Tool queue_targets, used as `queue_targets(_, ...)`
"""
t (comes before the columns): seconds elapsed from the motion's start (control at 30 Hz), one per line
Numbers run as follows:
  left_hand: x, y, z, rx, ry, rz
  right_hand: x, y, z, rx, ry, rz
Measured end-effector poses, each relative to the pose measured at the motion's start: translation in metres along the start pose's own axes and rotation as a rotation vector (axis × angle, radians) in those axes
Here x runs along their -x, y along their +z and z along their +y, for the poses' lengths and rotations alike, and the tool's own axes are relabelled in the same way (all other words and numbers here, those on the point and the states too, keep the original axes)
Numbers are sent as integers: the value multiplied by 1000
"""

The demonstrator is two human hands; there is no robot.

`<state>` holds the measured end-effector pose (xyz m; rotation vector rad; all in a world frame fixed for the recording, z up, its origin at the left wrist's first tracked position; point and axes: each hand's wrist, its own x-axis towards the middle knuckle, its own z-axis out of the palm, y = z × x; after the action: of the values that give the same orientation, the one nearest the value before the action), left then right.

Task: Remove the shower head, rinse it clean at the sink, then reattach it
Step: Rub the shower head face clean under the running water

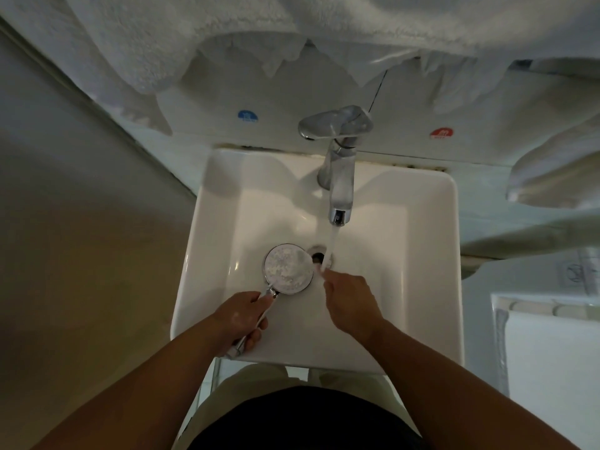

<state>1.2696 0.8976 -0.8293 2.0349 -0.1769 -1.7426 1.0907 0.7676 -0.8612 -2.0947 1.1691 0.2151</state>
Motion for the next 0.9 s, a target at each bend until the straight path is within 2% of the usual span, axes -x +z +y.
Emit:
queue_targets(0.17, 1, -1, 0, -2, -13, 2, 6, 6, -12, 12, -55, -80)
queue_targets(0.27, 2, -2, 1, -7, -5, -3, -3, 4, -8, 33, -14, 3)
queue_targets(0.4, 3, -3, 0, -17, -5, -5, 8, 10, -19, -13, -34, -66)
queue_targets(0.53, 4, -4, 1, -55, 17, -3, -5, 1, -9, 16, 38, 12)
queue_targets(0.63, 4, -7, 0, -47, -7, -7, 11, 8, -21, -21, -22, -77)
queue_targets(0.77, 3, -7, 0, -40, -6, -15, 0, 3, -12, -33, 42, 15)
queue_targets(0.87, 1, -10, -3, -27, -10, -22, 8, 9, -21, -22, 6, -85)
queue_targets(0.9, 1, -10, -4, -27, -11, -26, 8, 8, -22, -23, 12, -68)
